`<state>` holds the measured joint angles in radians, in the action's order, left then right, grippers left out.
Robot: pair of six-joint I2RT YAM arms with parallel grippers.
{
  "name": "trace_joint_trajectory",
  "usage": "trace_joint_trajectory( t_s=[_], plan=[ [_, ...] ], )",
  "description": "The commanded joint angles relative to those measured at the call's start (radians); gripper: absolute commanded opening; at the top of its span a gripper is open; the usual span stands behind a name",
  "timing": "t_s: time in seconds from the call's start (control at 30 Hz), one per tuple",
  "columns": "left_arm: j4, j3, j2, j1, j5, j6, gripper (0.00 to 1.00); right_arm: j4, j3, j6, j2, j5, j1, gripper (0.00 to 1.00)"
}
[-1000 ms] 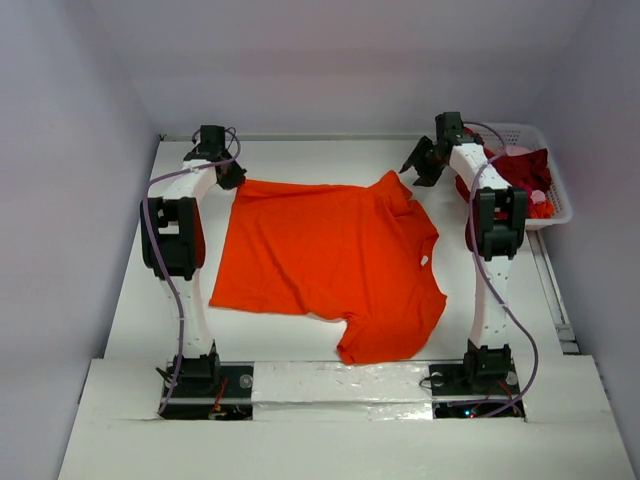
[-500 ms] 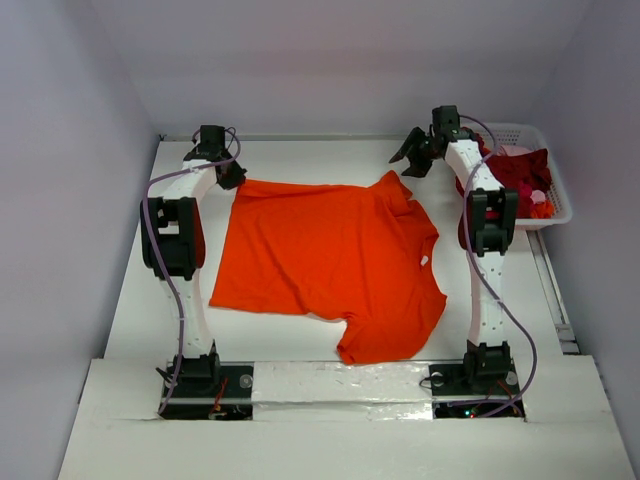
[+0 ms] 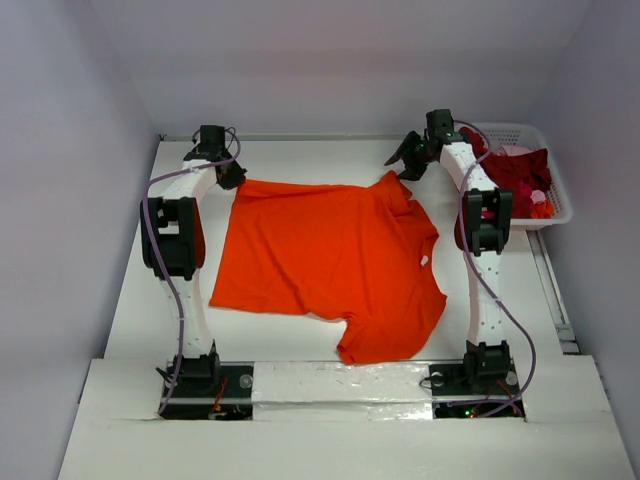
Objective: Fold and stack the t-shirts
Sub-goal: Grap the side of the flattened tshirt furthest away from the robot with both arms
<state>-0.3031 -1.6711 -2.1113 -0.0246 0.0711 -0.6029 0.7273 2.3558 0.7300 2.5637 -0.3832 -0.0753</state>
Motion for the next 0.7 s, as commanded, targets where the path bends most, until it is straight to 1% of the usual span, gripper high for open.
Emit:
trace_joint_trajectory(
  t_s=[0.0,0.17,0.67],
  plan=[
    [0.007,-0.022,0.076,0.005,0.002,0.000,0.00,-0.032,0.011,0.017,-0.030,0.053,-0.011,0.62],
    [0.007,-0.021,0.079,0.005,0.001,0.000,0.00,-0.019,0.013,0.026,-0.037,0.113,-0.011,0.62],
    [0.002,-0.027,0.083,0.005,-0.002,0.003,0.00,-0.008,0.003,0.055,-0.020,0.147,-0.011,0.59]
  ],
)
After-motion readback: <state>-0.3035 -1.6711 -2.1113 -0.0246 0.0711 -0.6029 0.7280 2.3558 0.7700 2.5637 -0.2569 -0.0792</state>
